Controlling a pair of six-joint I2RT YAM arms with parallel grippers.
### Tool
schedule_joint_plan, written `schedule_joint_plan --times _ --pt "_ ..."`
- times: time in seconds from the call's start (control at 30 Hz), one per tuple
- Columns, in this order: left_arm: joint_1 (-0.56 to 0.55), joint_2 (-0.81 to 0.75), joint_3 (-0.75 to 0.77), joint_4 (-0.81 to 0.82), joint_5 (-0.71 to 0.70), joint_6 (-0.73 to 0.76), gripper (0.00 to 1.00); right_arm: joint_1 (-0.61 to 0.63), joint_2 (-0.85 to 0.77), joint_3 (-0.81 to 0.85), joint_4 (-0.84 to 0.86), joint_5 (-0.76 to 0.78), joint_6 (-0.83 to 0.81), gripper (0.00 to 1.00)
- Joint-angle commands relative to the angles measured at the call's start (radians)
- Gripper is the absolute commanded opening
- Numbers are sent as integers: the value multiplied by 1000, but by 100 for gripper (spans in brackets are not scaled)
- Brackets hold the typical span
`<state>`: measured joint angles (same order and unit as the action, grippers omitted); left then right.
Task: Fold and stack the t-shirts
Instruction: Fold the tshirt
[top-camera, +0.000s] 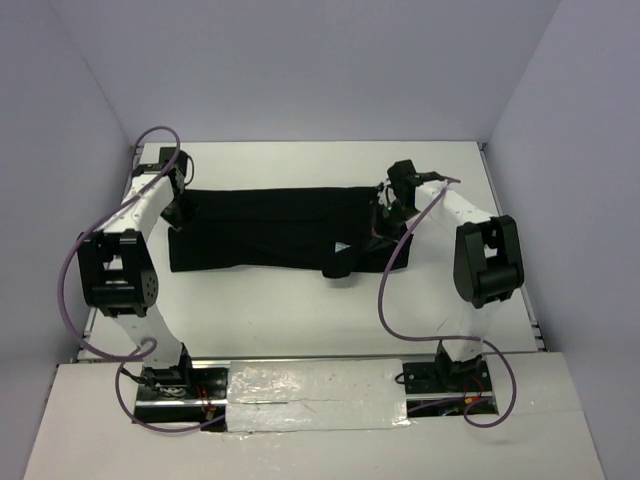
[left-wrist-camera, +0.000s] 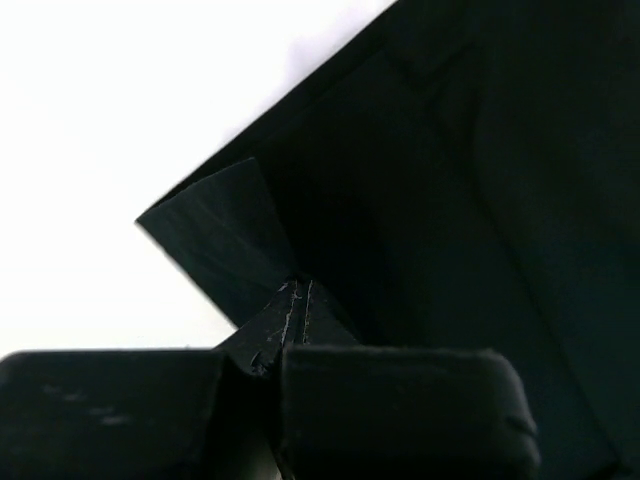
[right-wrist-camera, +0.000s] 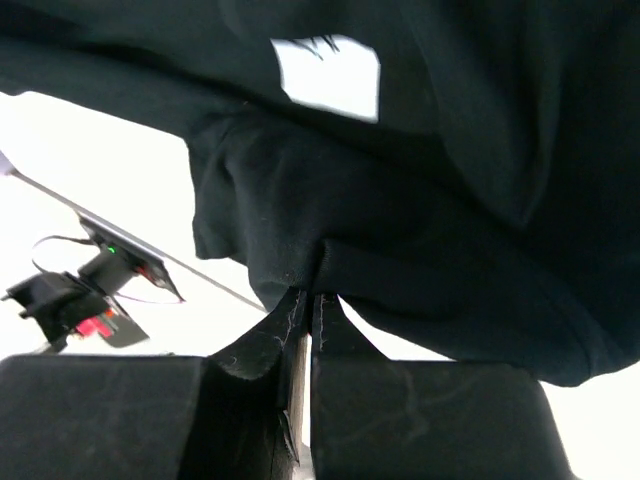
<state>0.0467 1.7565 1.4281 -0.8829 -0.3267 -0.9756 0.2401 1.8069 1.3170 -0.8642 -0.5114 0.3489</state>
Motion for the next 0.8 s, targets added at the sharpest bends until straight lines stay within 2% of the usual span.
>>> schedule_joint_plan --times 0.0,0.27,0.63,0.77 --pt "-2 66 81 1 -34 3 0 -4 34 126 -41 -21 -1 1" --pt "-1 222 201 27 -3 46 0 -33 227 313 -87 68 -14 2" --pt "1 363 394 7 -8 91 0 -82 315 398 -105 99 -30 4" --pt "5 386 405 -34 -26 66 0 -85 324 409 -91 90 -19 8"
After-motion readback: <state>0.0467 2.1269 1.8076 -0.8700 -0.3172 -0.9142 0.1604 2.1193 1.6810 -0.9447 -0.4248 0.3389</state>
